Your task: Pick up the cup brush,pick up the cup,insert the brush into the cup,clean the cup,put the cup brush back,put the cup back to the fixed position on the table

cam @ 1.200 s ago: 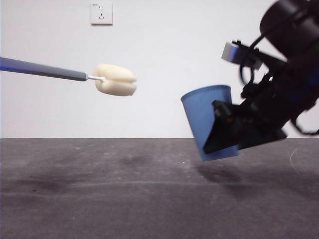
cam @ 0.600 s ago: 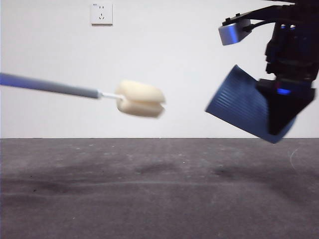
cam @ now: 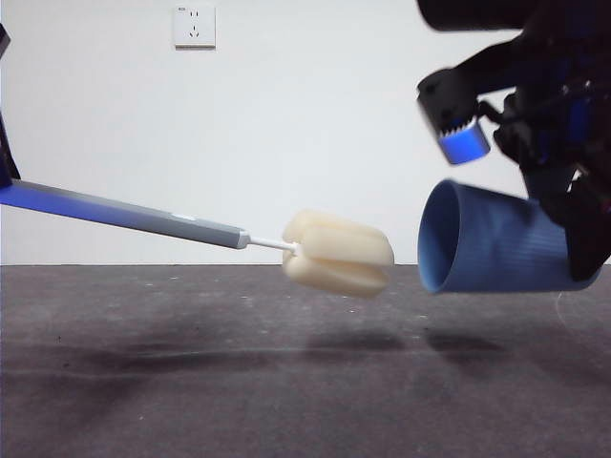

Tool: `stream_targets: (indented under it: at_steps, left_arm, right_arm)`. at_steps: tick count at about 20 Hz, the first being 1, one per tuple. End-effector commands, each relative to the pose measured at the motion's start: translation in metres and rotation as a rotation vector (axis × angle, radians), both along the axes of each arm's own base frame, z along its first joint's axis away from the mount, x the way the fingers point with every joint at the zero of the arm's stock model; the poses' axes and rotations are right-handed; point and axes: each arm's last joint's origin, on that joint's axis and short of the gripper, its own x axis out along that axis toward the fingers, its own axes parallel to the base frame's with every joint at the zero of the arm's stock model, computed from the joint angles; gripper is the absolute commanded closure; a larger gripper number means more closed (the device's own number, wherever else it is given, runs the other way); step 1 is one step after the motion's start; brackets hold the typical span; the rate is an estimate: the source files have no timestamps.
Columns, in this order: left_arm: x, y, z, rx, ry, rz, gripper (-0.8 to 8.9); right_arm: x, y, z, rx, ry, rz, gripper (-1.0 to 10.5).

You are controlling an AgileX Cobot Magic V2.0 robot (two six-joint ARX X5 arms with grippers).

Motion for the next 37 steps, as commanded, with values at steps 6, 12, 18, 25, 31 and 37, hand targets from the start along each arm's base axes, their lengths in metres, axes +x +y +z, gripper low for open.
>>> stream_targets:
  at_steps: [6,12,18,25,31,37]
  left_arm:
    - [-0.004,-0.011,0.002,-0.041,-0.005,-0.072,8.22]
    - [0.009,-0.035,-0.013,-0.043,0.022,-0.081,8.22]
    - [0.025,-0.071,-0.005,-0.130,0.009,-0.092,8.22]
    - [0.016,-0.048,-0.010,0.139,0.094,-0.005,8.22]
    - [0.000,-0.024,0.005,0.154,0.112,0.025,8.22]
    - [-0.014,-0.009,0.015,0.158,0.115,0.024,8.22]
  right_arm:
    - [0.001,0.019,-0.014,-0.014,0.002,0.075,9.6]
    - [-0.008,0.038,-0.012,0.020,-0.032,0.149,9.6]
    - [-0.020,0.051,-0.012,0.030,-0.040,0.215,9.6]
    - [-0.024,0.051,-0.012,0.004,-0.039,0.217,9.6]
    - [-0.024,0.051,-0.013,-0.007,-0.038,0.213,9.6]
    - [-0.024,0.051,-0.013,-0.005,-0.038,0.214,9.6]
